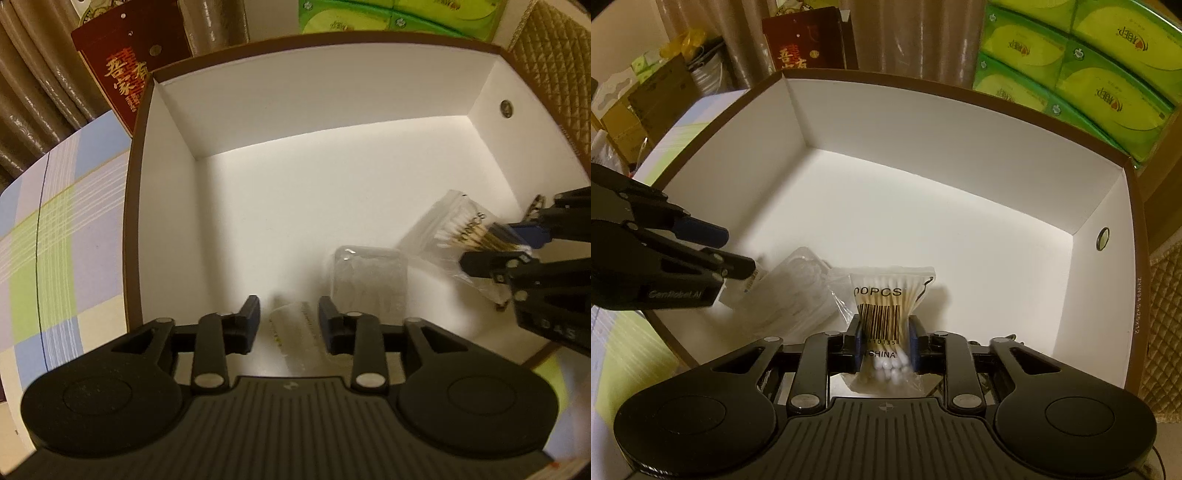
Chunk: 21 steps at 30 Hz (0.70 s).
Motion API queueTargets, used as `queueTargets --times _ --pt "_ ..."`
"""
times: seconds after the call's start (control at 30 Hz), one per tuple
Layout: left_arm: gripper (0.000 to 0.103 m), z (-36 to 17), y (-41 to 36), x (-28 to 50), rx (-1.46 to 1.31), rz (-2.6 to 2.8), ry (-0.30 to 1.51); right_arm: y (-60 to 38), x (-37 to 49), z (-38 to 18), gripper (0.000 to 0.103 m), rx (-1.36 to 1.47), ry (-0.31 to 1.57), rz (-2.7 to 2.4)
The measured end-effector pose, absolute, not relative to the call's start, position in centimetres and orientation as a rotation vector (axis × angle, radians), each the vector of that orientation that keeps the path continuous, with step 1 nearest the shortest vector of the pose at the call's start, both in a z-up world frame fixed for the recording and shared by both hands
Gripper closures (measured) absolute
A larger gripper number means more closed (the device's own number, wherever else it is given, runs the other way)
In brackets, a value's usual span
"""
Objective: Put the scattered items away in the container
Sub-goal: 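Lower both items into the box and open both tools, then withdraw both tools from the box back toward the table items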
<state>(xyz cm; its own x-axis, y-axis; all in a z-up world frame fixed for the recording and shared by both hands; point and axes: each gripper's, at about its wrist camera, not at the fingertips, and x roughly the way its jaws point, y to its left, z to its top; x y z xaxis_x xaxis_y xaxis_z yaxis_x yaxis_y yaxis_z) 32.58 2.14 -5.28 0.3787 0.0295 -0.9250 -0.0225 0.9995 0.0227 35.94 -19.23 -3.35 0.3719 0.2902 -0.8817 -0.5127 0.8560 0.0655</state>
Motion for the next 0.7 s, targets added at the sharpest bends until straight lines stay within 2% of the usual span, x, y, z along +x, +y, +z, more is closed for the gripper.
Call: queueTargets --times 0.07,0.13,0.2,0.23,0.27,0.3,0.4,0.47,0.6,0.7 --pt "0.067 -4.7 1.9 32.1 0.014 0.032 1.17 -19.1 35.5 -3.0 0.04 -0.246 1.053 0.532" --pt "0.065 -4.2 1.7 32.1 0.008 0.029 1.16 -19.2 35.1 -2.6 0.039 -0.252 1.036 0.537" --pt "0.061 -3.8 1.7 31.8 -0.006 0.023 1.151 -19.4 35.0 -2.3 0.033 -0.233 1.04 0.547" --pt "0.057 -3.6 1.7 31.6 -0.009 0.027 1.145 -19.5 34.9 -2.2 0.031 -0.226 1.043 0.553" --pt "0.047 -3.4 1.7 31.5 -0.008 0.035 1.139 -19.5 34.7 -2.0 0.028 -0.227 1.044 0.555" --pt "0.043 -3.1 1.9 31.3 -0.006 0.041 1.132 -19.6 34.4 -1.9 0.025 -0.235 1.041 0.554" --pt "0.043 -2.5 2.0 30.7 -0.013 0.052 1.123 -19.7 33.5 -1.2 0.016 -0.254 1.017 0.546" --pt "0.042 -2.2 2.2 30.5 -0.025 0.055 1.12 -19.8 33.1 -0.8 0.014 -0.249 1.007 0.544" --pt "0.031 -1.4 2.0 29.6 -0.025 0.07 1.104 -20.0 32.2 -0.1 0.011 -0.243 0.985 0.535" --pt "0.027 -0.9 1.9 29.0 -0.031 0.08 1.097 -20.4 31.5 0.5 0.01 -0.239 0.967 0.523"
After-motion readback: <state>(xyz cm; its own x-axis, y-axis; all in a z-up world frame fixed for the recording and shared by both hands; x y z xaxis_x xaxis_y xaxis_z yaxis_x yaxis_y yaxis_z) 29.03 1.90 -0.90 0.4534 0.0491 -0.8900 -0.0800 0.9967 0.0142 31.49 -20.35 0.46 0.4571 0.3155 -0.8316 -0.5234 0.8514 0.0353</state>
